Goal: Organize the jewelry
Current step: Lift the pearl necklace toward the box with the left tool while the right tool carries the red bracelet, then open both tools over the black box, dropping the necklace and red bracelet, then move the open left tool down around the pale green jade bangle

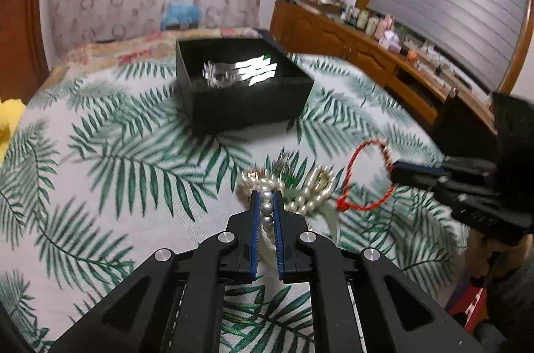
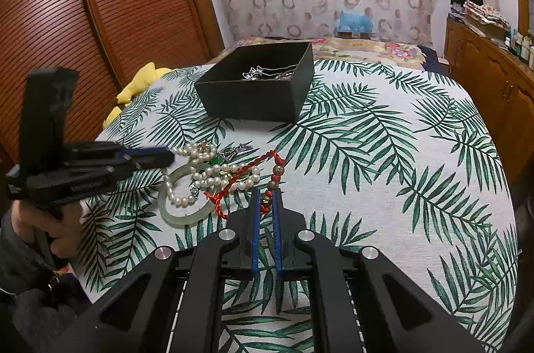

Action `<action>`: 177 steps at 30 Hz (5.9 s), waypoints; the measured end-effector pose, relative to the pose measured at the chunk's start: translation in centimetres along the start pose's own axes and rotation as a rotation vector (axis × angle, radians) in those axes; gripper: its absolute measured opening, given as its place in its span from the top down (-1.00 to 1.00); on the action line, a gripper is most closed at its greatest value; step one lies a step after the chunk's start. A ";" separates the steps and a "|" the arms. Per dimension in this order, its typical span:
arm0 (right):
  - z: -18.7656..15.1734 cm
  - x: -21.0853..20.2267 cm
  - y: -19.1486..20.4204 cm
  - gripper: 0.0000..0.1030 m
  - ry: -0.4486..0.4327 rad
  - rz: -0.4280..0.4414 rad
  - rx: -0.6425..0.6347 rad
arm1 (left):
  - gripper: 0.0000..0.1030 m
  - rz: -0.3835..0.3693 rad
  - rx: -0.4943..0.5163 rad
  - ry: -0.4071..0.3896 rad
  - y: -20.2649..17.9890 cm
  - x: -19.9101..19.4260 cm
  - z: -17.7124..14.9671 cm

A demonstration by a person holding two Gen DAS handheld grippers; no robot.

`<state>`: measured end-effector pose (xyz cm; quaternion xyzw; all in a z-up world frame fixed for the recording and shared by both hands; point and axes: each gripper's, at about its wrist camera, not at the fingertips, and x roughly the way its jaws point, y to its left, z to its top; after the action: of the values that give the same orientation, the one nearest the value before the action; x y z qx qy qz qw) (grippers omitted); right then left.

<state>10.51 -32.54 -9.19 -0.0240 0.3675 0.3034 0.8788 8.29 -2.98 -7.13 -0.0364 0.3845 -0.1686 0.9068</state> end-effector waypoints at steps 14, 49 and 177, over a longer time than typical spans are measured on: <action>0.4 -0.2 0.1 0.84 -0.008 0.005 -0.008 | 0.87 -0.018 0.037 -0.174 -0.9 -6.2 4.3; 4.9 -0.9 0.1 0.84 -0.066 -0.014 -0.053 | 0.87 0.074 0.144 -0.317 -1.9 -9.8 14.0; -0.8 1.1 0.8 0.11 0.002 -0.080 -0.058 | -0.34 0.076 0.168 0.063 -2.9 1.6 -2.0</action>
<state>10.17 -31.54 -10.36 -0.0644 0.3584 0.2785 0.8888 7.11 -6.14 -9.11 0.0600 0.3984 -0.1668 0.8999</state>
